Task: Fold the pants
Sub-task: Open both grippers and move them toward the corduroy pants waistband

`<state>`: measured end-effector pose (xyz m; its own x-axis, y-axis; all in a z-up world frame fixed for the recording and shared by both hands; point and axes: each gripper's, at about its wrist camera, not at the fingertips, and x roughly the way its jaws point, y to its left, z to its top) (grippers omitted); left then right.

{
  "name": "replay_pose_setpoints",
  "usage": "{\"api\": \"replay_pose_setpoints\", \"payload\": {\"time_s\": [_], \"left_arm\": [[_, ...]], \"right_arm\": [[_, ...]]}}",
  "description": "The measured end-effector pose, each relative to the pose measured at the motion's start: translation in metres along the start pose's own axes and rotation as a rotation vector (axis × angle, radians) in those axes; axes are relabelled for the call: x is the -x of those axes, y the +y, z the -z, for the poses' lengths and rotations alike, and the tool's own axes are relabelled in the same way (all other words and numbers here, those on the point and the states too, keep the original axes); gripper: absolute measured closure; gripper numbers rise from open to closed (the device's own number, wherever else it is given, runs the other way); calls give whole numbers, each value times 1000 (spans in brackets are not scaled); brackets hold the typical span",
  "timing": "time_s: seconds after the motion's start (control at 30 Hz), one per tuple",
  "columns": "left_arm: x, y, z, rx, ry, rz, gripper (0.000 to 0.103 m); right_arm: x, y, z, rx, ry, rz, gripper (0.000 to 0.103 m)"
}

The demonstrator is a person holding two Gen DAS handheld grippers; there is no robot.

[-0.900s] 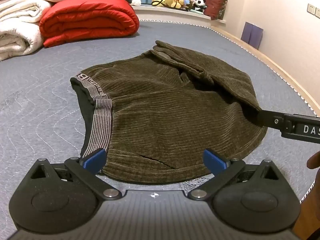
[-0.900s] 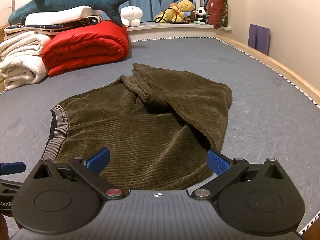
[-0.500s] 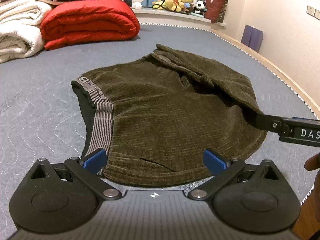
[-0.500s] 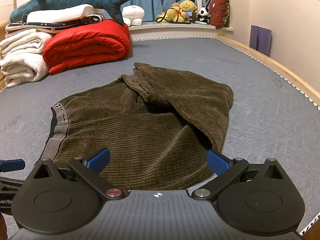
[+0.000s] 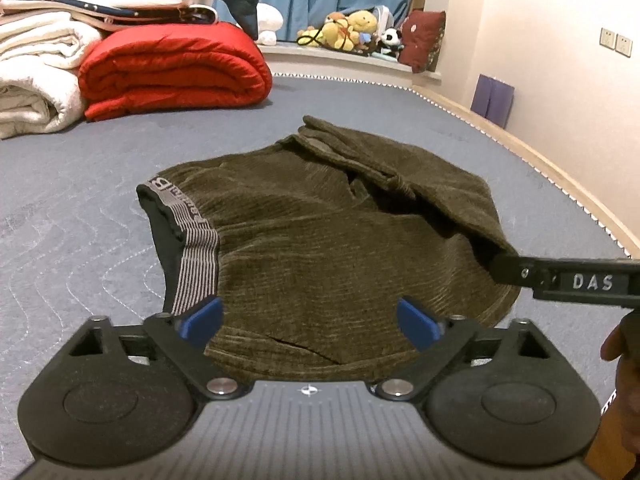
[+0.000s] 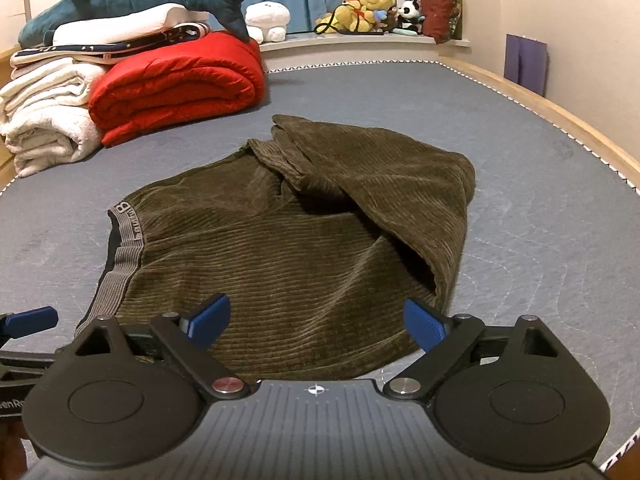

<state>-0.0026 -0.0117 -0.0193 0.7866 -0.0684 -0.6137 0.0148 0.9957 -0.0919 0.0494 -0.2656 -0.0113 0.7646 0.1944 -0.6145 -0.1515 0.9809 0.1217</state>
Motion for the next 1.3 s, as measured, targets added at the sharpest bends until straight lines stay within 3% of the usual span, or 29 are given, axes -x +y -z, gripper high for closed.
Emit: {"api": "replay_pose_setpoints", "payload": {"time_s": [0.2, 0.33, 0.53, 0.73, 1.3], "left_arm": [[0, 6, -3, 25, 36, 58, 38], [2, 2, -1, -1, 42, 106, 56], [5, -2, 1, -24, 41, 147, 70], [2, 0, 1, -17, 59, 144, 70], [-1, 2, -1, -10, 63, 120, 68]], "right_arm": [[0, 1, 1, -3, -1, -6, 17], [-1, 3, 2, -11, -7, -25, 28], [0, 5, 2, -24, -19, -40, 51], [3, 3, 0, -28, -26, -43, 54], [5, 5, 0, -14, -17, -29, 48]]}}
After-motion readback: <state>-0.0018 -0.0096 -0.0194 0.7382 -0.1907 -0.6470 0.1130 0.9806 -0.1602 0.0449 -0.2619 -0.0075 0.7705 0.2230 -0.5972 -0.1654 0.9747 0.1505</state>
